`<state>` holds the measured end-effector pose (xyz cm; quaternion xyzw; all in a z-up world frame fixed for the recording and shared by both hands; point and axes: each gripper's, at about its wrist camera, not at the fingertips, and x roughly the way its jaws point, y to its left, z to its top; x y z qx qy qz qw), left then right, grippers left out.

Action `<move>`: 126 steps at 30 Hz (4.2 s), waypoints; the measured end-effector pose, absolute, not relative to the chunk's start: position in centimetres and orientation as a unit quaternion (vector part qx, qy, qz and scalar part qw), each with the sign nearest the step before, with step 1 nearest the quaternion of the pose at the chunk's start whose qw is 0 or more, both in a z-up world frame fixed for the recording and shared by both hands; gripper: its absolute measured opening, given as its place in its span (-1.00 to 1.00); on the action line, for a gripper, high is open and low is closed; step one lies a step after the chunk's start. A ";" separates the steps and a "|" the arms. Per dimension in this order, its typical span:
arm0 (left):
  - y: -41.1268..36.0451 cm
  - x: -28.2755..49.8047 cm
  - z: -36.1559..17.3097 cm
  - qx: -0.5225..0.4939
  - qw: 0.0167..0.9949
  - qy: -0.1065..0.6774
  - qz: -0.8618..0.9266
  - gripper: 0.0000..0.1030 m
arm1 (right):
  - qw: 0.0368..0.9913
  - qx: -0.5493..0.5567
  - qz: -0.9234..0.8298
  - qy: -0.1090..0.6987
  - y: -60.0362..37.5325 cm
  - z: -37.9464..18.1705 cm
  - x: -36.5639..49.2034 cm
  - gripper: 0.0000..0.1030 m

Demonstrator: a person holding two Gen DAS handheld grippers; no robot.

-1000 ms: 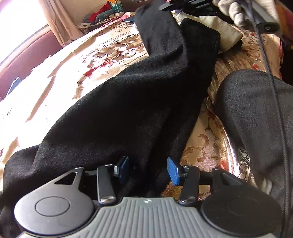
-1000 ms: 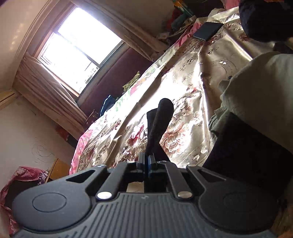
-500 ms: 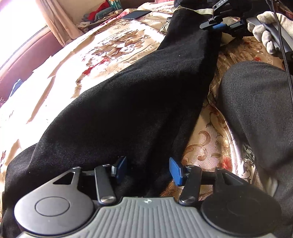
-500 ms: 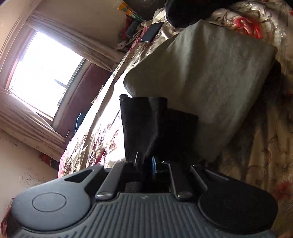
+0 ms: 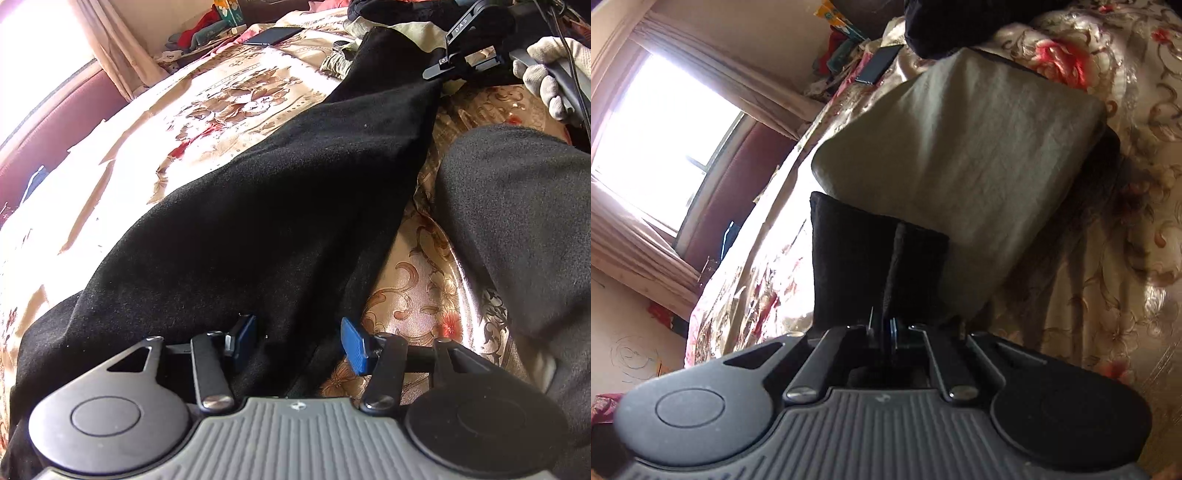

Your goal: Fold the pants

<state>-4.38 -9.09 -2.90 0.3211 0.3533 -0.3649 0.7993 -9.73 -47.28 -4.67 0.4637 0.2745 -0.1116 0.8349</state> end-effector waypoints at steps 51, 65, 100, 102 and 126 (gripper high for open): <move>-7.2 -2.6 -3.0 0.353 0.792 0.348 -0.356 0.43 | 0.852 -0.183 0.259 0.416 -21.1 -0.5 -3.8 -0.65; -8.1 -0.5 -3.4 0.303 0.819 0.345 -0.345 0.39 | 0.826 -0.305 0.267 0.393 -16.5 -4.9 -3.2 -0.79; -3.9 0.4 -4.0 0.266 0.734 0.495 -0.381 0.12 | 0.786 -0.055 0.279 0.549 -18.6 -3.3 -0.2 -0.77; -3.0 0.2 -3.4 0.258 0.731 0.499 -0.388 0.12 | 0.786 -0.033 0.287 0.546 -18.8 -1.9 -0.2 -0.77; 19.9 -1.2 0.5 0.139 0.868 0.457 -0.136 0.35 | 0.763 -0.110 0.432 0.468 -6.5 -1.8 1.5 -0.51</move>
